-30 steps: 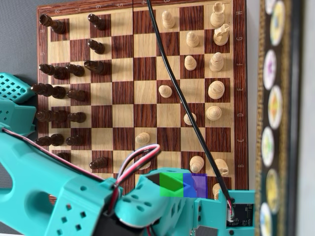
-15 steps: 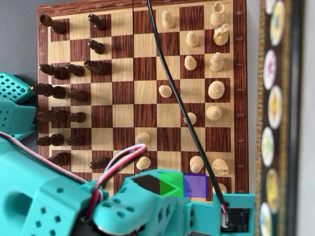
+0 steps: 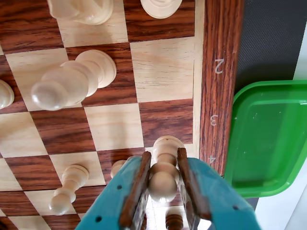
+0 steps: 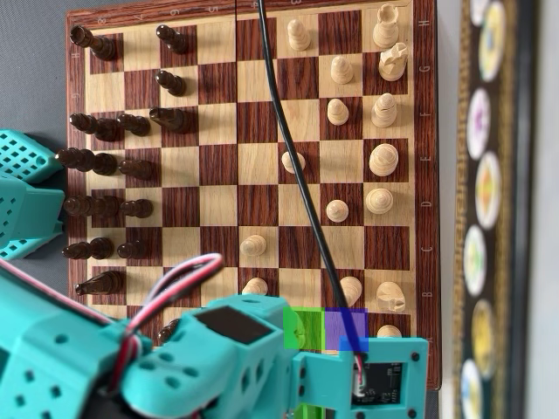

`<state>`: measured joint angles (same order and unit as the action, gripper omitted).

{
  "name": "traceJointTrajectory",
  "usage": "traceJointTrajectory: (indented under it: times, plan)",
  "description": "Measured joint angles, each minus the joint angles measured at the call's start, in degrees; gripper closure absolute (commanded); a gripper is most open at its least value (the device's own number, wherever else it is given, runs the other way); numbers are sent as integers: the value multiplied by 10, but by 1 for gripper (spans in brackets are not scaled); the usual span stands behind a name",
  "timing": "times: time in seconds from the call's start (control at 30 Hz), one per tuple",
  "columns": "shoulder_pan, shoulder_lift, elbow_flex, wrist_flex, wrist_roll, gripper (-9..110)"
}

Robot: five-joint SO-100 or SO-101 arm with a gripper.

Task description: Play chess

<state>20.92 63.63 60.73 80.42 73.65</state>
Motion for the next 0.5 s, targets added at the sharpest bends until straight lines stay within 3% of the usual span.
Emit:
traceJointTrajectory:
  times: [0.5]
  plan:
    - [0,2,45,-39,0,95]
